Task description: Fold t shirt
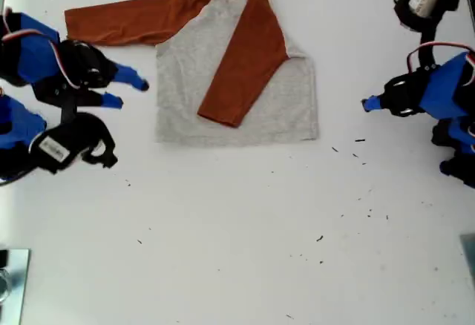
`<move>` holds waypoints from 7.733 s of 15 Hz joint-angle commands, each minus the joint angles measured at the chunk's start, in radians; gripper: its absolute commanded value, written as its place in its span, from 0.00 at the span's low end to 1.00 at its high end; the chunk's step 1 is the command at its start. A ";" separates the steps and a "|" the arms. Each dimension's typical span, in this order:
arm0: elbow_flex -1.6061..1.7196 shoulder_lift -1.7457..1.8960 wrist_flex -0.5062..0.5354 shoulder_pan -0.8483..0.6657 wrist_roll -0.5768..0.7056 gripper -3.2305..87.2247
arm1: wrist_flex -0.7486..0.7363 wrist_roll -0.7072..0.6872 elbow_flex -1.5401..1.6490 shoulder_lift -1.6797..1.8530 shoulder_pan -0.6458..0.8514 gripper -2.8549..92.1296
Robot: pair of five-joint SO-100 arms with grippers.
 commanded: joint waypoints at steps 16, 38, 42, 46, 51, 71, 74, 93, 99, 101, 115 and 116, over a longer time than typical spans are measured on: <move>0.261 -0.405 -0.449 -1.032 0.597 0.38 | 0.014 -0.023 -0.002 0.072 -0.003 0.07; -1.046 -0.764 -0.083 -0.014 0.775 0.14 | 0.023 0.043 0.023 0.141 -0.034 0.07; 0.023 -0.109 -0.396 -0.051 0.571 0.12 | 0.025 0.048 0.021 0.140 -0.034 0.07; 0.707 0.499 -0.388 0.020 0.356 0.03 | 0.021 0.064 0.029 0.135 -0.032 0.07; 0.575 0.465 -0.278 0.074 0.244 0.03 | 0.060 0.066 -0.235 -0.229 -0.044 0.06; 0.067 -0.658 -0.548 0.166 0.310 0.03 | -0.324 0.123 -0.753 -1.368 -0.207 0.10; 0.051 -0.655 -0.558 0.179 0.311 0.03 | -0.321 0.120 -0.795 -1.361 -0.245 0.07; 0.367 0.250 -0.526 -0.377 0.449 0.32 | -0.488 0.150 -0.857 -0.923 0.216 0.34; 0.785 0.936 -0.437 -0.181 0.430 0.24 | -0.357 0.098 -0.383 -0.514 0.233 0.34; 0.905 1.035 -0.440 0.051 0.278 0.23 | -0.282 0.147 -0.198 -0.311 0.095 0.34; 1.074 1.229 -0.302 0.391 0.324 0.18 | 0.135 -0.101 0.328 0.479 -0.179 0.09; 1.074 1.229 -0.302 0.391 0.324 0.18 | 0.135 -0.101 0.328 0.479 -0.179 0.09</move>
